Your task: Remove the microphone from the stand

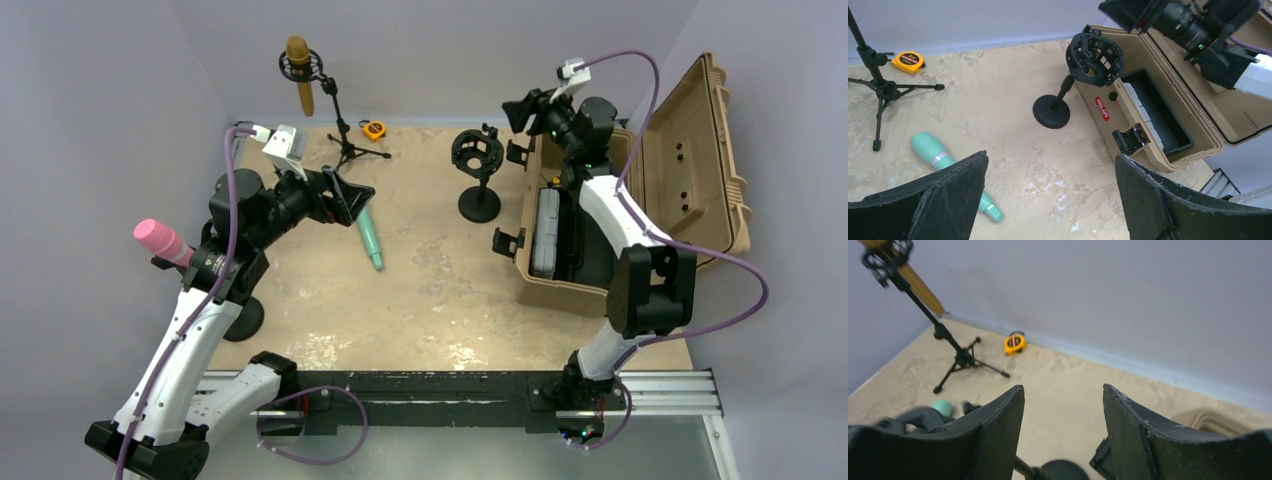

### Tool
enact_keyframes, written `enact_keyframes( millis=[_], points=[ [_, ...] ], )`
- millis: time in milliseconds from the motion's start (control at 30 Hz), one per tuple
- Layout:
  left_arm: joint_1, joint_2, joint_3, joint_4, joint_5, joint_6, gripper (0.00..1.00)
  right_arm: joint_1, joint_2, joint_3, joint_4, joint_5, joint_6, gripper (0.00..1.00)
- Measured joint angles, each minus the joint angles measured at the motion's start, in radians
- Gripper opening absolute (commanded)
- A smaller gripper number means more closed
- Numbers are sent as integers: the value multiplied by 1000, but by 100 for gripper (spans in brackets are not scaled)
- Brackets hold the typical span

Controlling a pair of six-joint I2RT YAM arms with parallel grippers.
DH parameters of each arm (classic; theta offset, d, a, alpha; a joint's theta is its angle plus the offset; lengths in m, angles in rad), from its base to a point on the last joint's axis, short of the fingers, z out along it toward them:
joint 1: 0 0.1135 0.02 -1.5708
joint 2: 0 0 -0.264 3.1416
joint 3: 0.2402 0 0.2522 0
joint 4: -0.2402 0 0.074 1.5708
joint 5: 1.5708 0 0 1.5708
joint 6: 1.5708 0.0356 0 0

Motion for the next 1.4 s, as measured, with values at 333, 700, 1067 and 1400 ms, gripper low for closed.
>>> enact_keyframes(
  millis=[333, 700, 1067, 1400],
  points=[
    [-6, -4, 1, 0, 0, 0, 95, 7, -60, 64, 17, -99, -26, 65],
    [-13, -4, 2, 0, -1, 0, 95, 12, 44, 26, 24, -187, -82, 62],
    [-18, -4, 2, 0, -1, 0, 95, 12, 44, 17, 17, -129, -113, 62],
    [-24, -3, 2, 0, -1, 0, 95, 12, 49, -2, -29, -106, -127, 63]
  ],
)
